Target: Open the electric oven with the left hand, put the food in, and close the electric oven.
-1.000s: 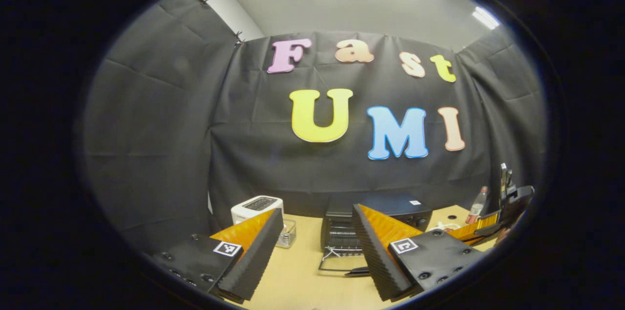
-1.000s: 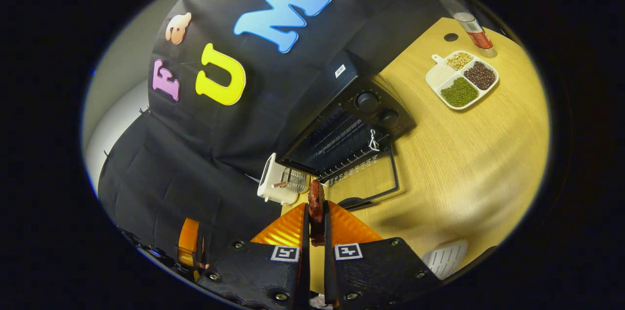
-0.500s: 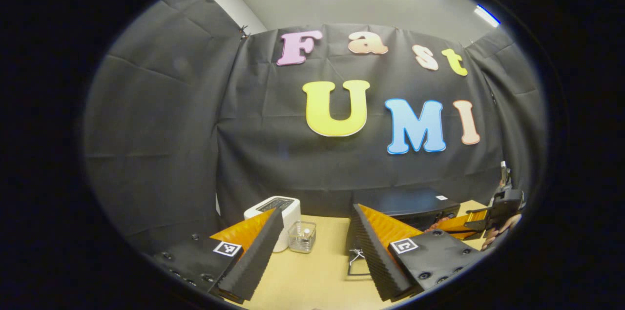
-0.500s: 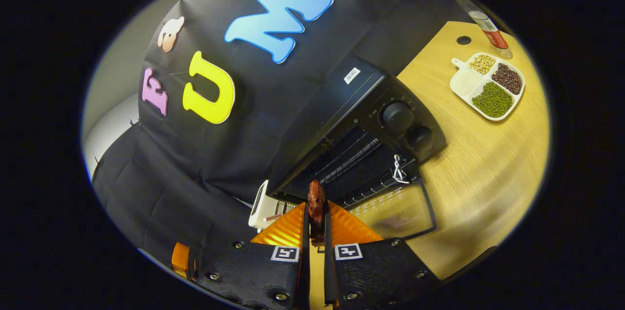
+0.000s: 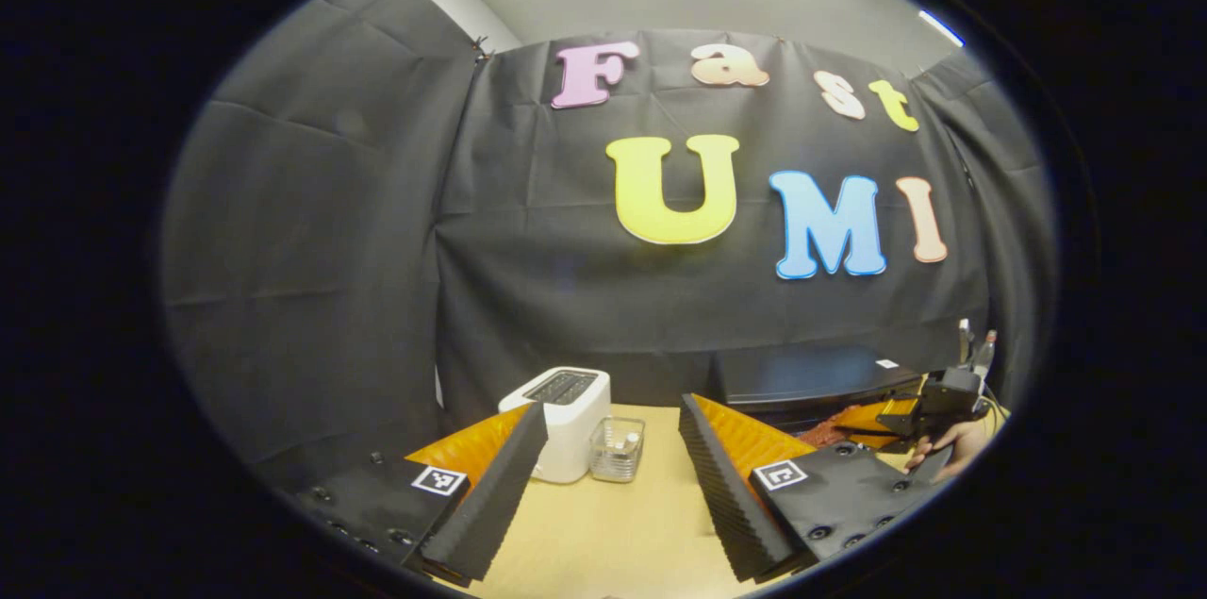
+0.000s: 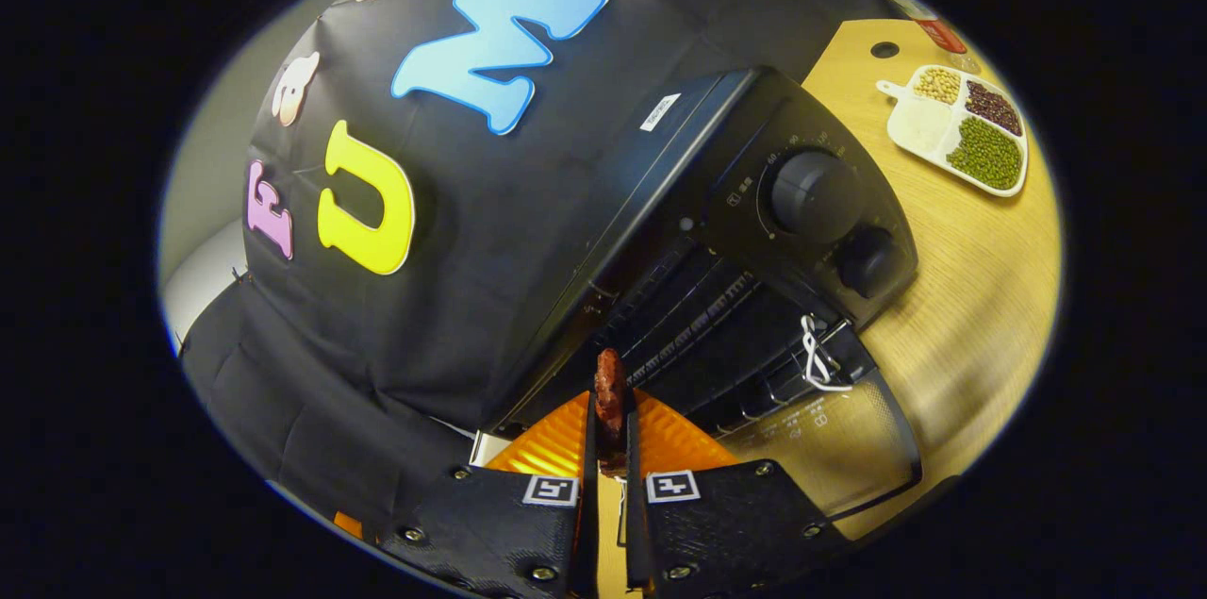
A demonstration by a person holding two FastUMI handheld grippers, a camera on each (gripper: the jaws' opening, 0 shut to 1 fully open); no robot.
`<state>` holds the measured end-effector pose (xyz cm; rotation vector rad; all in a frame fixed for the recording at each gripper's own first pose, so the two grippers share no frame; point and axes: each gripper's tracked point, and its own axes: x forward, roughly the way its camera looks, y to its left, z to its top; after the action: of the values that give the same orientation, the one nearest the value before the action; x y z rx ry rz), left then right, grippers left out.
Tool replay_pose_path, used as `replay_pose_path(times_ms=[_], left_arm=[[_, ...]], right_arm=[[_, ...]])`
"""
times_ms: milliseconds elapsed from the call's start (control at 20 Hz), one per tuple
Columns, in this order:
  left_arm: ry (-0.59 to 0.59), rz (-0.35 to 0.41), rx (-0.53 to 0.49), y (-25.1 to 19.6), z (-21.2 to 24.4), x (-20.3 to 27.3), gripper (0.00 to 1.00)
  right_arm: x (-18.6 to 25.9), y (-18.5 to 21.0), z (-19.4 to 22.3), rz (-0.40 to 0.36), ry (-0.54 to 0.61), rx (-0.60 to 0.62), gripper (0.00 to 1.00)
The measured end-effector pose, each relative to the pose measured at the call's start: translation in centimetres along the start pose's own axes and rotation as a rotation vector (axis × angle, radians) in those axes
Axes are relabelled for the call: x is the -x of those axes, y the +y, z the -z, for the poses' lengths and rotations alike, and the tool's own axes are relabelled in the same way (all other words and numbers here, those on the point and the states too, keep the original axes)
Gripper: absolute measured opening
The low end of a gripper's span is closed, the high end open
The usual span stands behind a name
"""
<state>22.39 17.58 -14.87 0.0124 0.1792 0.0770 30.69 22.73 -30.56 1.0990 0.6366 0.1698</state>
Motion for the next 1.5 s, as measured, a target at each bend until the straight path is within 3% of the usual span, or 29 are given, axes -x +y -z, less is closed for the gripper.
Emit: replay_pose_path(times_ms=[100,300,350,500,650,700,800,850,900,1150,1250,1400,1500], left_arm=[[0.012,-0.014,-0.003,0.7,0.4,0.0,0.95],[0.016,-0.027,-0.013,1.3,0.7,0.4,0.95],[0.016,-0.028,-0.019,1.3,0.7,0.4,0.91],[0.017,-0.016,-0.023,0.7,0.5,0.6,0.99],[0.014,-0.002,-0.033,0.0,0.4,0.9,0.95],[0.012,0.004,-0.035,-0.3,0.3,1.0,0.99],[0.009,0.017,-0.037,-1.1,0.2,1.3,0.95],[0.008,0.026,-0.036,-1.7,0.1,1.5,0.99],[0.005,0.035,-0.034,-2.3,0.1,1.6,0.9],[0.008,0.092,-0.028,-6.0,0.2,2.7,0.9],[0.021,0.12,-0.029,-7.7,0.9,3.3,0.99],[0.047,0.159,-0.035,-10.5,2.0,4.0,0.9],[0.067,0.194,-0.03,-12.7,3.1,4.6,0.9]], right_arm=[[-0.9,-0.6,-0.5,0.011,-0.019,-0.006,0.12],[-2.1,-1.9,-0.3,0.032,-0.027,0.001,0.12],[-1.9,-2.3,-0.2,0.055,-0.029,0.017,0.12],[-1.4,-3.5,-0.7,0.138,-0.068,0.122,0.22],[-0.6,-3.6,-1.9,0.165,-0.104,0.186,0.46],[-0.3,-3.4,-2.2,0.157,-0.105,0.198,0.55],[0.7,-3.4,-2.5,0.167,-0.112,0.245,0.92],[1.5,-3.1,-2.6,0.169,-0.115,0.274,0.97],[2.3,-2.9,-2.7,0.167,-0.114,0.305,0.97],[7.9,-1.0,-3.0,0.147,-0.117,0.475,0.97],[10.7,0.0,-3.7,0.134,-0.141,0.545,0.97],[14.9,1.3,-5.3,0.123,-0.185,0.638,0.97],[17.5,1.6,-7.0,0.131,-0.235,0.704,0.97]])
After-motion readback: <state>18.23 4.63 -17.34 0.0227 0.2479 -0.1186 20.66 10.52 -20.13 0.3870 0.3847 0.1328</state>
